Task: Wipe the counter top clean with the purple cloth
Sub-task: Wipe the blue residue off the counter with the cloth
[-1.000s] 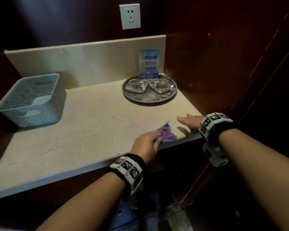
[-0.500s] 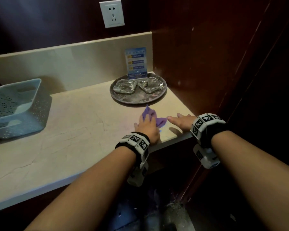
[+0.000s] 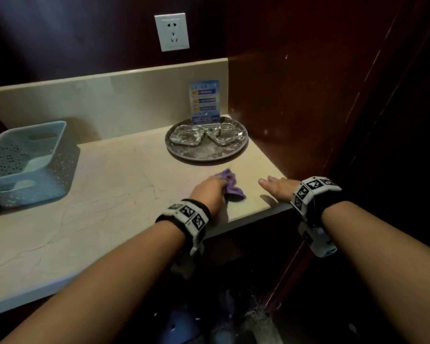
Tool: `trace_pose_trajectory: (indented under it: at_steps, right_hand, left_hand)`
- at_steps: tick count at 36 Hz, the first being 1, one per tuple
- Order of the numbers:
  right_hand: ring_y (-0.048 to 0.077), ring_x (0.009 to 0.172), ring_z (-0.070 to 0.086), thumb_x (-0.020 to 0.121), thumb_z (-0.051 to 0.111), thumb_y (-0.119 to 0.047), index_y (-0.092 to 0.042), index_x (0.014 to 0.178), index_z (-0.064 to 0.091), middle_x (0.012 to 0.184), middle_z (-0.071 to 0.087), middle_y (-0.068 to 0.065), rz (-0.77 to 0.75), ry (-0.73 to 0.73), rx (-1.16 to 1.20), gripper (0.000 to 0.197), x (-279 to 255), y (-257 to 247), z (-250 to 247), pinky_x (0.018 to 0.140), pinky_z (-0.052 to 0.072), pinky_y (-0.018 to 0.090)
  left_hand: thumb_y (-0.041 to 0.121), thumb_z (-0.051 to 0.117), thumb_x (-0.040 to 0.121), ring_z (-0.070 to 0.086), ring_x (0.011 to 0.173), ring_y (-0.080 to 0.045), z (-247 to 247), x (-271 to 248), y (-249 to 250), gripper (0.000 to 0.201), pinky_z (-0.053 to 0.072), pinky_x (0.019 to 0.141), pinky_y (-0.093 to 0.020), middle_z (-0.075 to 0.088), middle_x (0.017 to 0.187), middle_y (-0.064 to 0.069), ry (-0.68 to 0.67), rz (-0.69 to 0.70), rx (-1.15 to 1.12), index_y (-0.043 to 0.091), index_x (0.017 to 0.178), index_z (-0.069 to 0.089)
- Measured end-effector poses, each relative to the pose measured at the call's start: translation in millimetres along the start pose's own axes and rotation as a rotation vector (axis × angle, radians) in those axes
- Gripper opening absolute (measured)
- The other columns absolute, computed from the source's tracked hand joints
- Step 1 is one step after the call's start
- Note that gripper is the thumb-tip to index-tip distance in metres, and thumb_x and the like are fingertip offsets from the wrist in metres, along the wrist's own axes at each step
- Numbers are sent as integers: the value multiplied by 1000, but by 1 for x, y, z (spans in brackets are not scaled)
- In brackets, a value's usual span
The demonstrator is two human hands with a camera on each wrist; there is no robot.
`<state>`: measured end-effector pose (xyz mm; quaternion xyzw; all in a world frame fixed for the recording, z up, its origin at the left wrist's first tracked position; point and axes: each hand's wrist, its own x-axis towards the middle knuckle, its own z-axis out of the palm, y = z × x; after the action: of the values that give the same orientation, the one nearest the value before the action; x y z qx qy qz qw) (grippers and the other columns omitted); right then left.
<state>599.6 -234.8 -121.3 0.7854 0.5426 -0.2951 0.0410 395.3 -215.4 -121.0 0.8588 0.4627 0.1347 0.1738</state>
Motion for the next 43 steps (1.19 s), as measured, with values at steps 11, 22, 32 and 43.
trace_pose_trajectory:
  at_steps: [11,22,32,43]
  right_hand:
    - [26,147,7,102,18,-49,-27,152,13,161,8,4,-60,-6,5,55,-1,9,-2,115,7,33]
    - [26,146,16,94,17,-66,-15,153,16,159,15,8,23,27,28,78,6,3,-2,116,12,32]
    - [30,147,0,104,15,-43,-18,153,8,159,7,14,-3,35,-109,56,-14,-17,11,117,2,41]
    - [32,146,5,49,-10,-86,-27,152,15,159,13,8,-66,9,-252,121,50,6,22,115,5,54]
  left_hand:
    - [9,40,95,35,136,-25,17,46,25,46,29,110,-31,35,149,-13,-247,-60,111,8,140,38]
    - [12,53,86,23,142,-27,54,-14,42,56,32,111,-48,29,154,-5,-215,228,106,15,140,42]
    - [15,46,75,46,131,-23,-5,-57,-21,46,20,105,-10,53,138,-12,197,86,-168,4,116,64]
    - [14,47,86,38,127,-36,-11,-45,-95,49,41,101,-43,41,145,-5,27,-361,168,17,135,46]
